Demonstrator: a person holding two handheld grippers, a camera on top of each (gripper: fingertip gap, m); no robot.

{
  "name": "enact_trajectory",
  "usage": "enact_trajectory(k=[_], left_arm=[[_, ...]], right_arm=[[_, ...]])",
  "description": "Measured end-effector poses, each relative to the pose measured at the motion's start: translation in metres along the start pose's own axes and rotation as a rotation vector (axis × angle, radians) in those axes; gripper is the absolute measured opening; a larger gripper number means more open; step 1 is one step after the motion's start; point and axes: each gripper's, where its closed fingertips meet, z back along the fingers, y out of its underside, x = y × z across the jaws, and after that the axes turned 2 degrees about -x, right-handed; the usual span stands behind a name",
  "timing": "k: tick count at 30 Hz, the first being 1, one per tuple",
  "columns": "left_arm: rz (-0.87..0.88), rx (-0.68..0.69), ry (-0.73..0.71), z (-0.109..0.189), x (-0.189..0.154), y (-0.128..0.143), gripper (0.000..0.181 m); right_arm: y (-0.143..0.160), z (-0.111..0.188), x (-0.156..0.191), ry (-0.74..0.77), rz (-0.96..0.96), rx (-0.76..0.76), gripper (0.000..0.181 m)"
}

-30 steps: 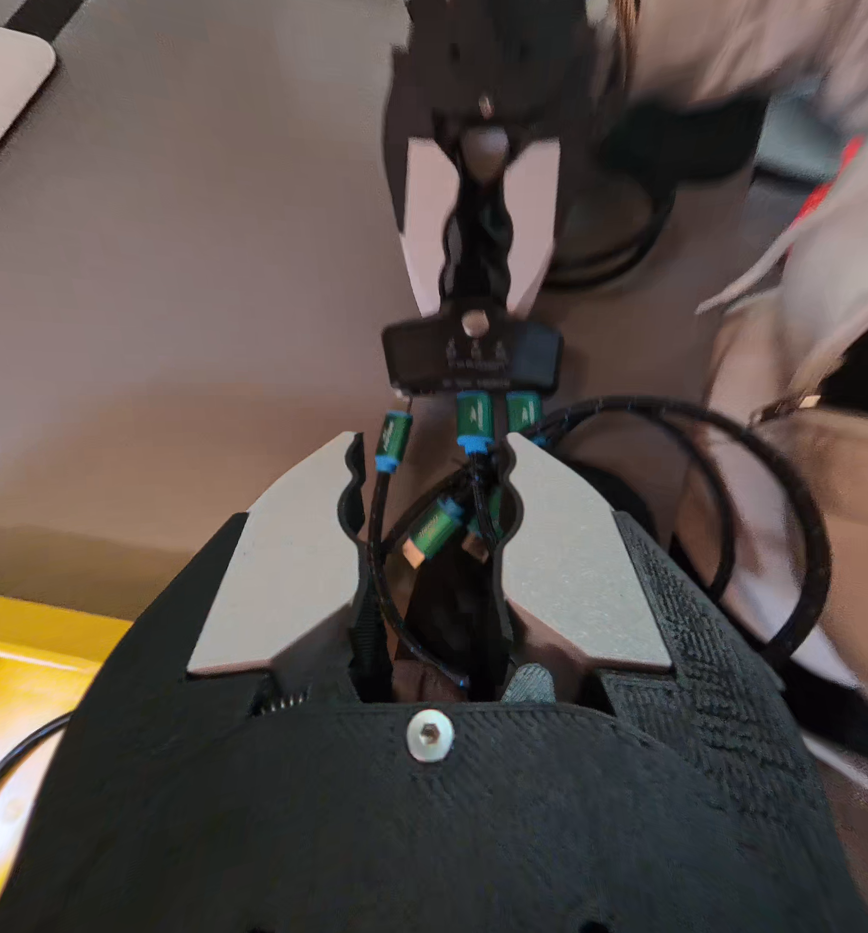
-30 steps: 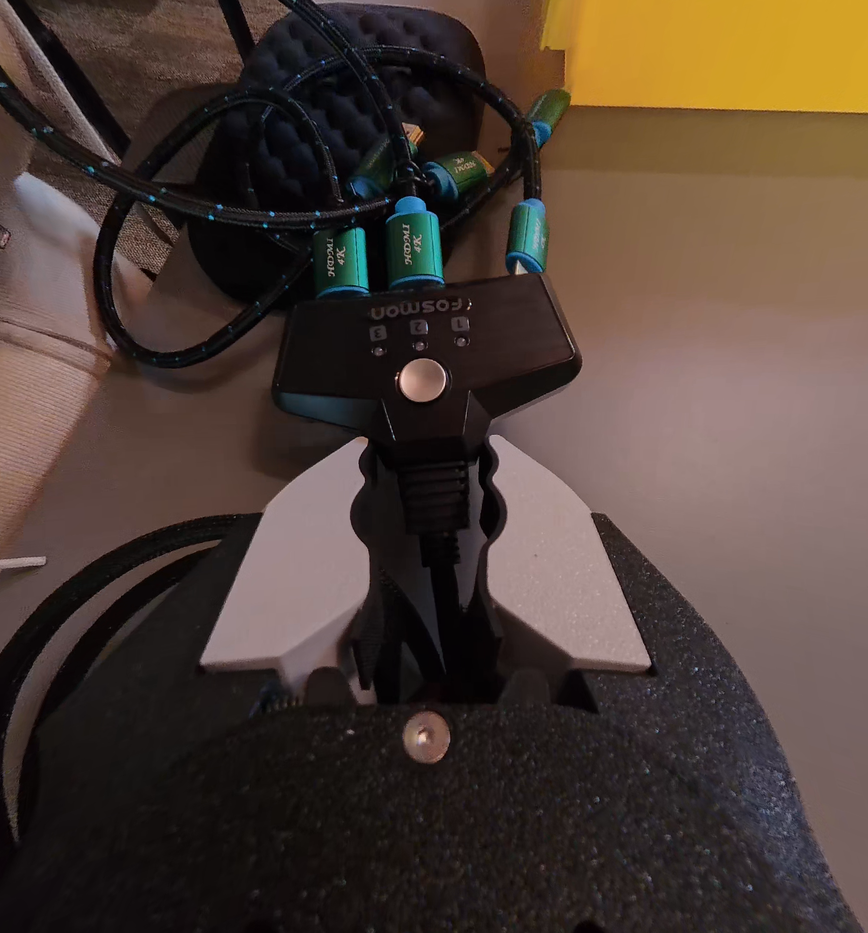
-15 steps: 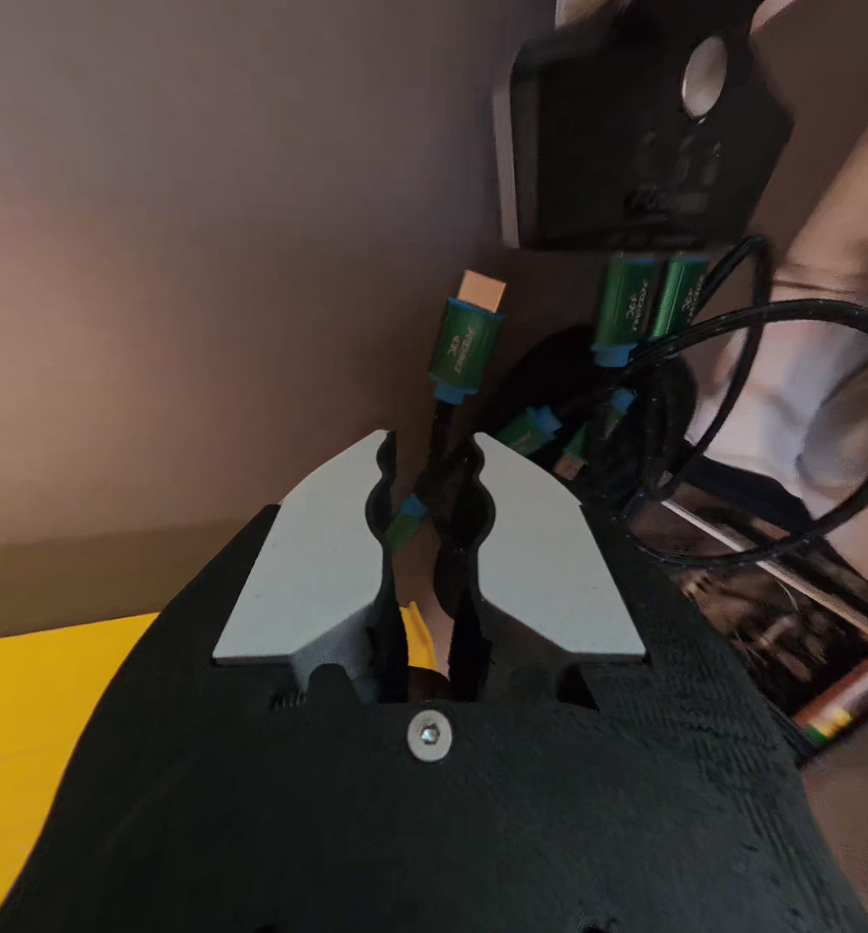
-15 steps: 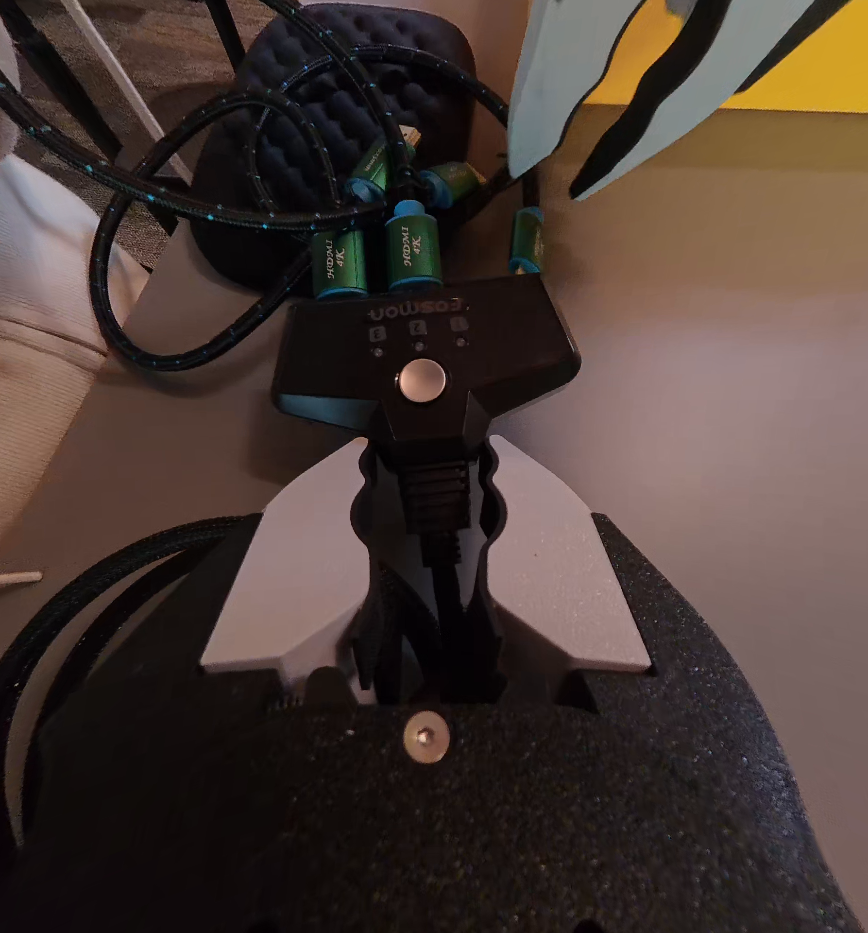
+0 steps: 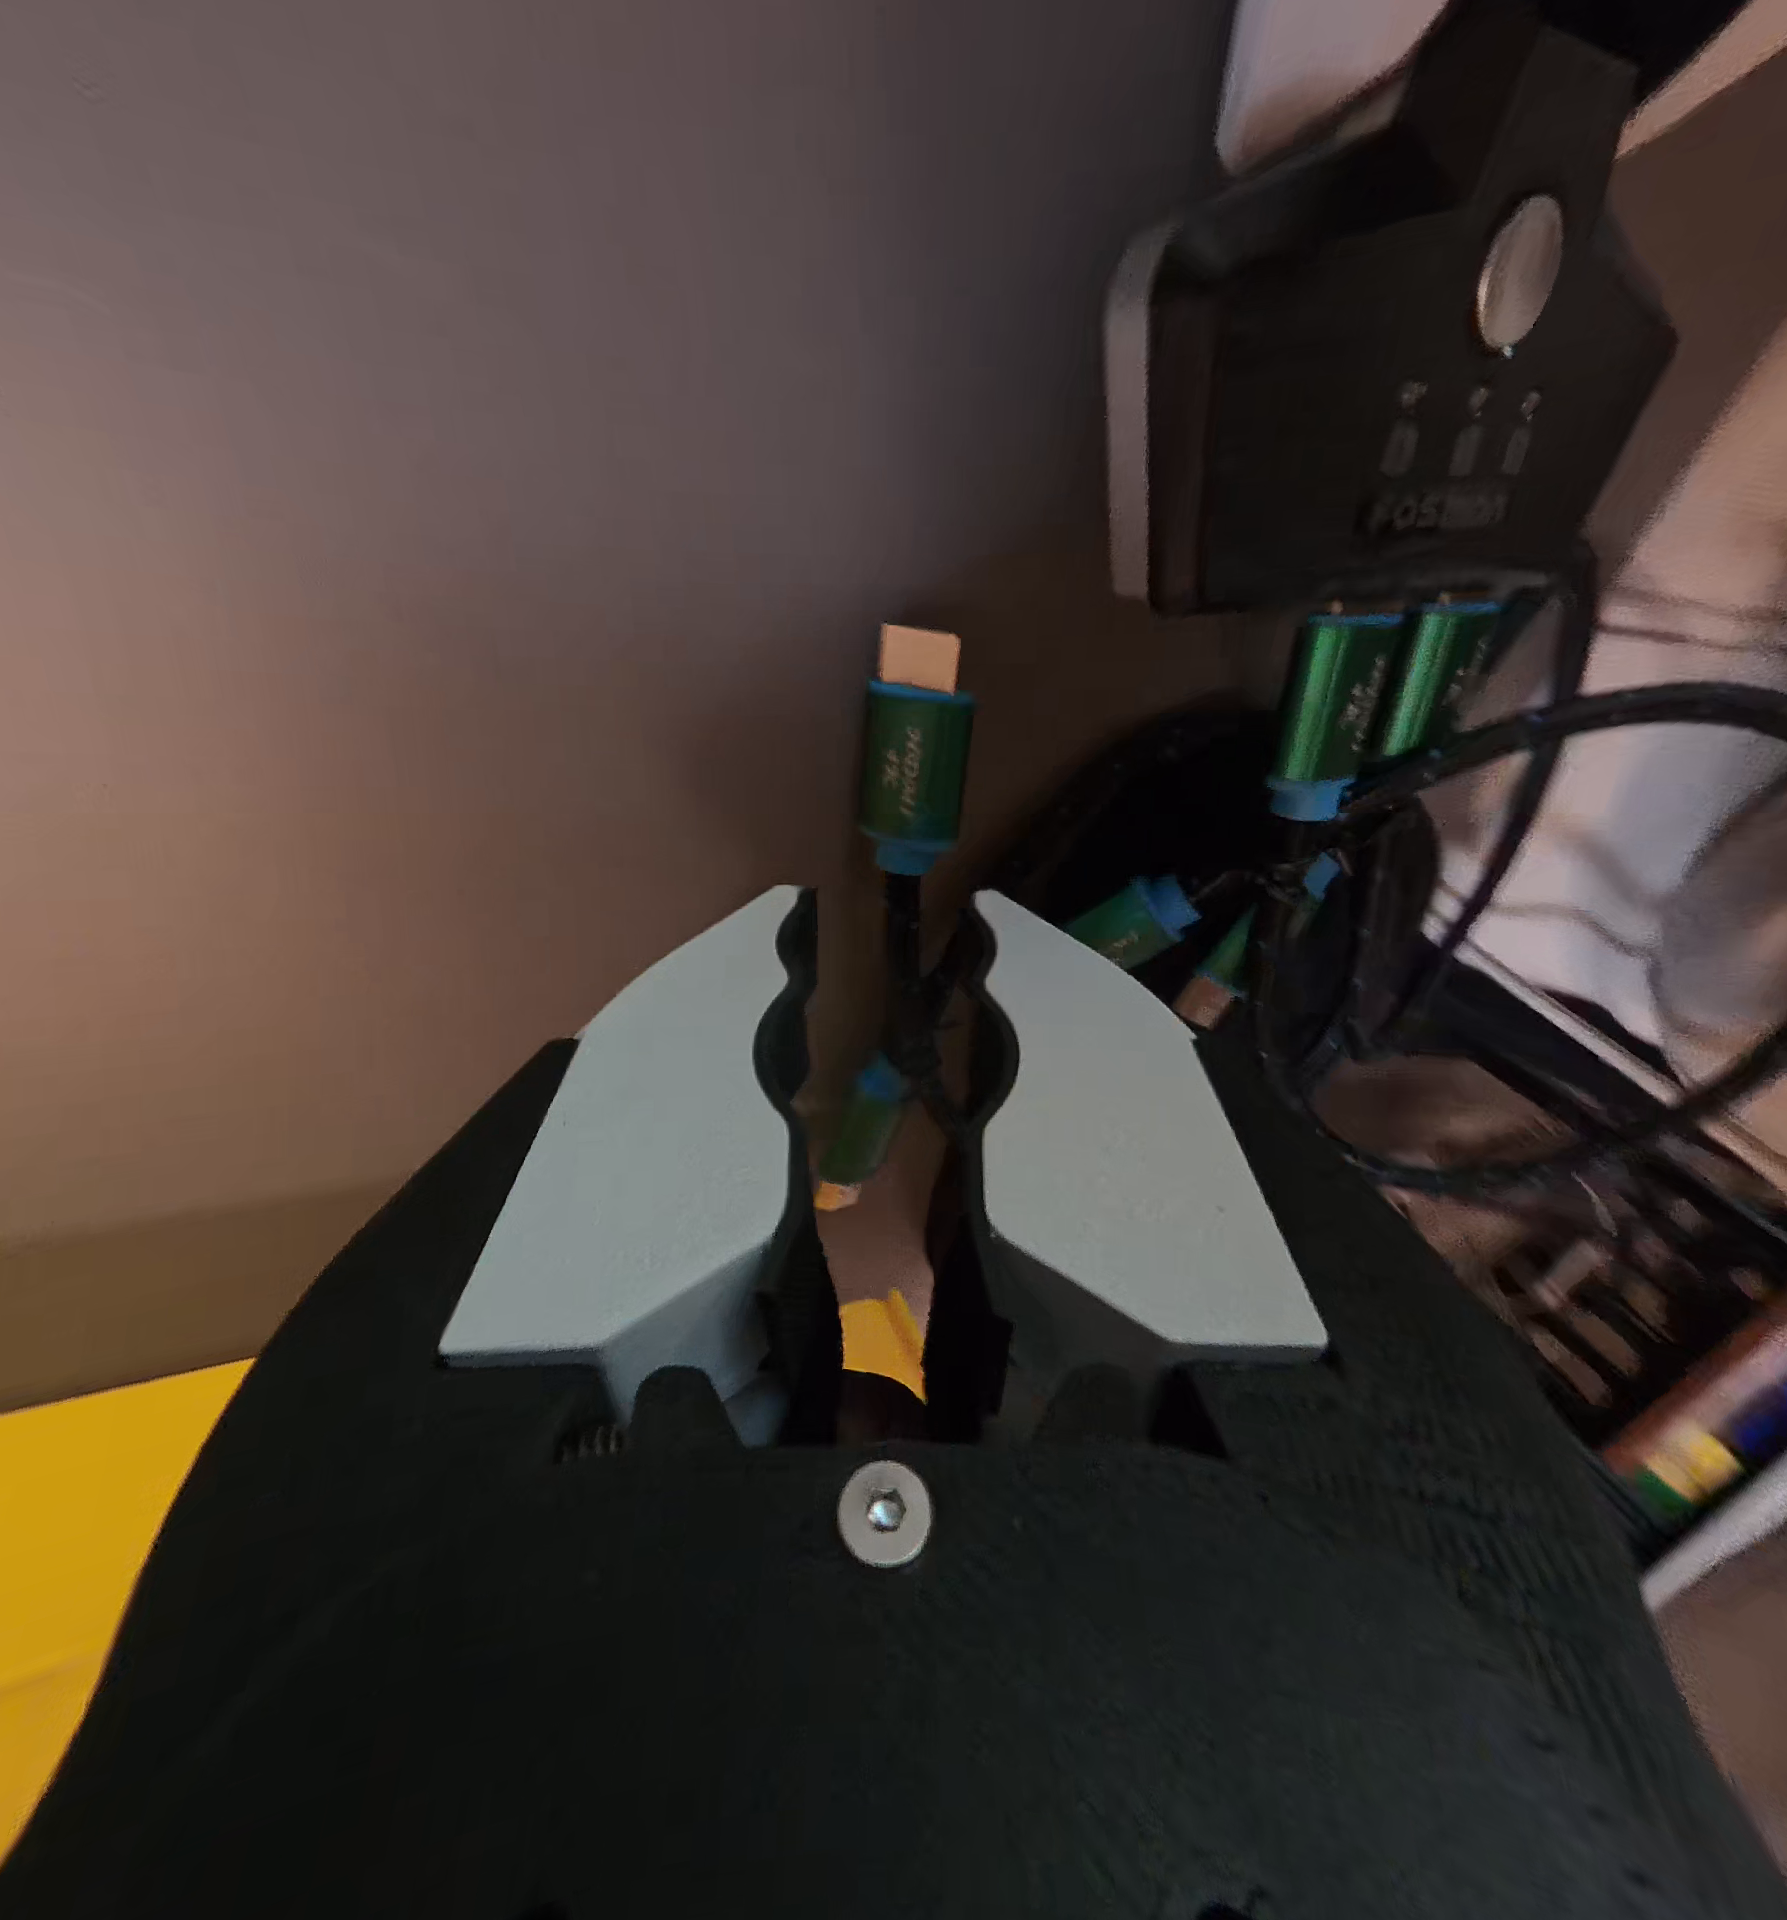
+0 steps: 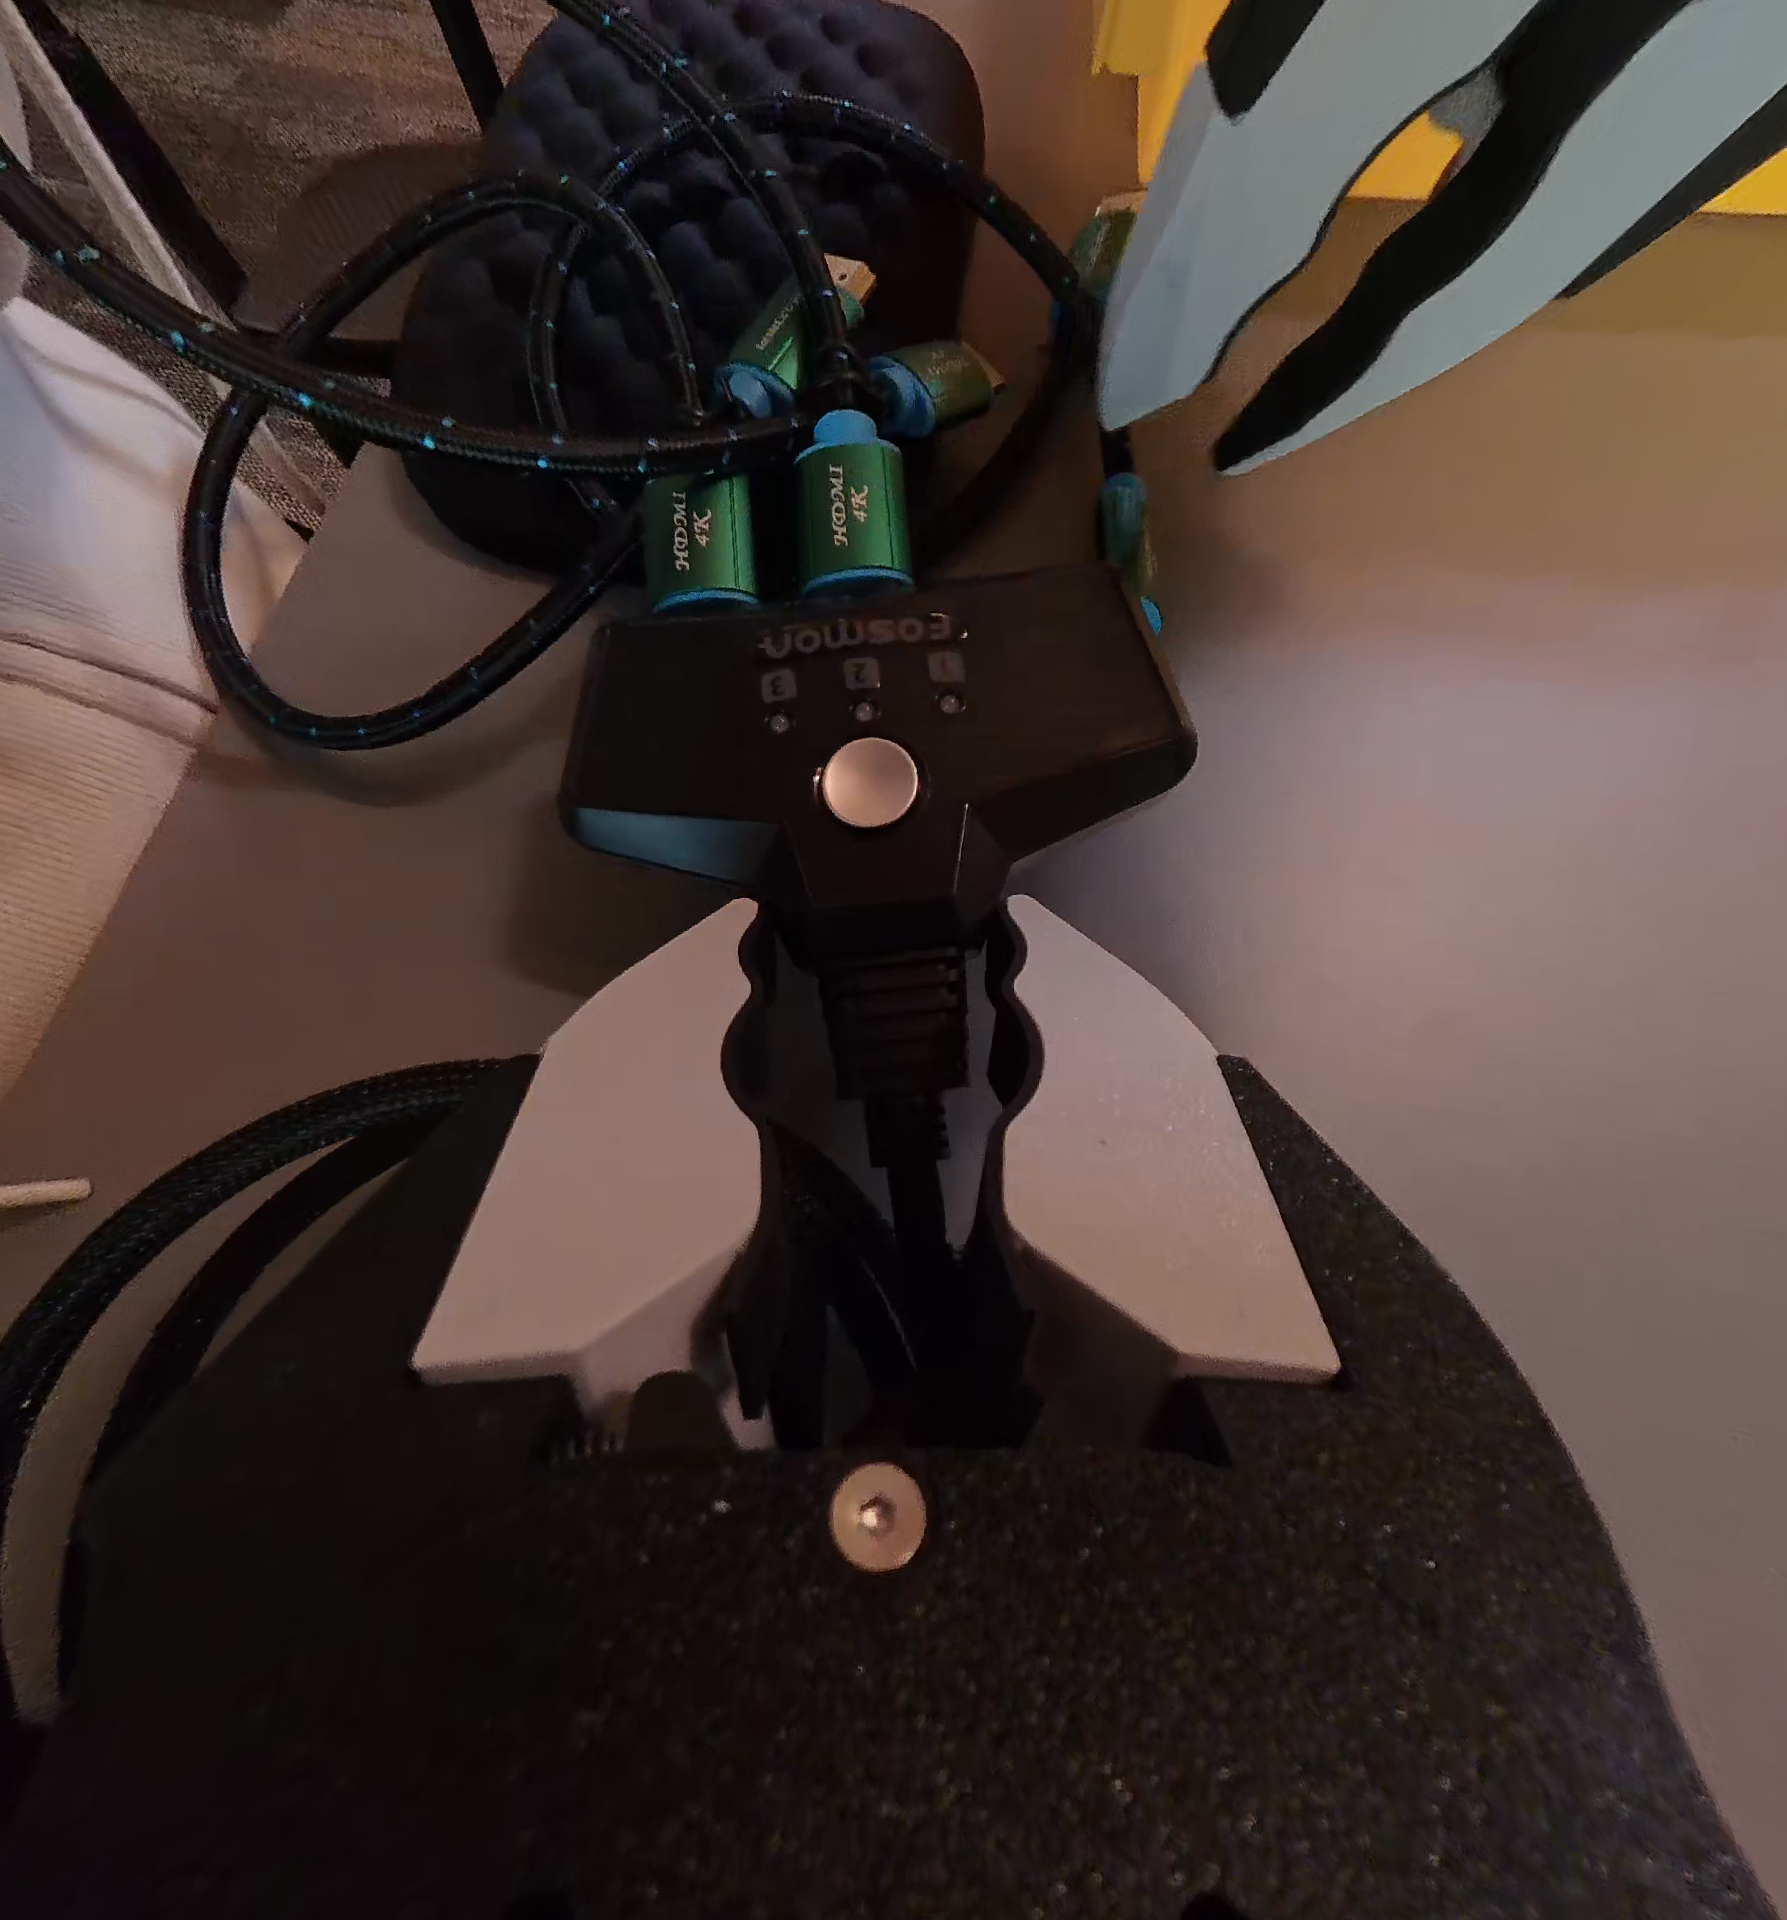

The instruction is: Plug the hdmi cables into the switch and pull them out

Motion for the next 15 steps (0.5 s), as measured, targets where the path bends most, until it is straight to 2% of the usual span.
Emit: enact_trajectory(k=[2, 5, 7, 10, 12, 15], left_arm=[[-0.014, -0.042, -0.076, 0.000, 0.002, -0.004, 0.026], [-0.047, 0.003, -0.157, -0.011, 0.001, 0.008, 0.027], [-0.033, 0.051, -0.185, -0.016, 0.002, 0.016, 0.027], [-0.010, 0.037, -0.193, -0.017, 0.001, 0.014, 0.024], [-0.016, 0.051, -0.212, -0.019, 0.001, 0.015, 0.009], [-0.074, 0.003, -0.341, -0.014, 0.003, 0.010, 0.007]], right_arm=[[0.004, 0.005, 0.001, -0.010, 0.002, 0.022, 0.040], [0.012, 0.016, 0.006, -0.048, 0.002, 0.048, 0.038], [0.015, 0.017, 0.007, -0.048, -0.014, 0.037, 0.038], [0.017, 0.014, 0.008, -0.050, -0.013, 0.049, 0.038], [0.018, 0.015, 0.007, -0.046, -0.018, 0.050, 0.038], [0.024, 0.017, -0.001, -0.003, -0.018, 0.071, 0.038]])
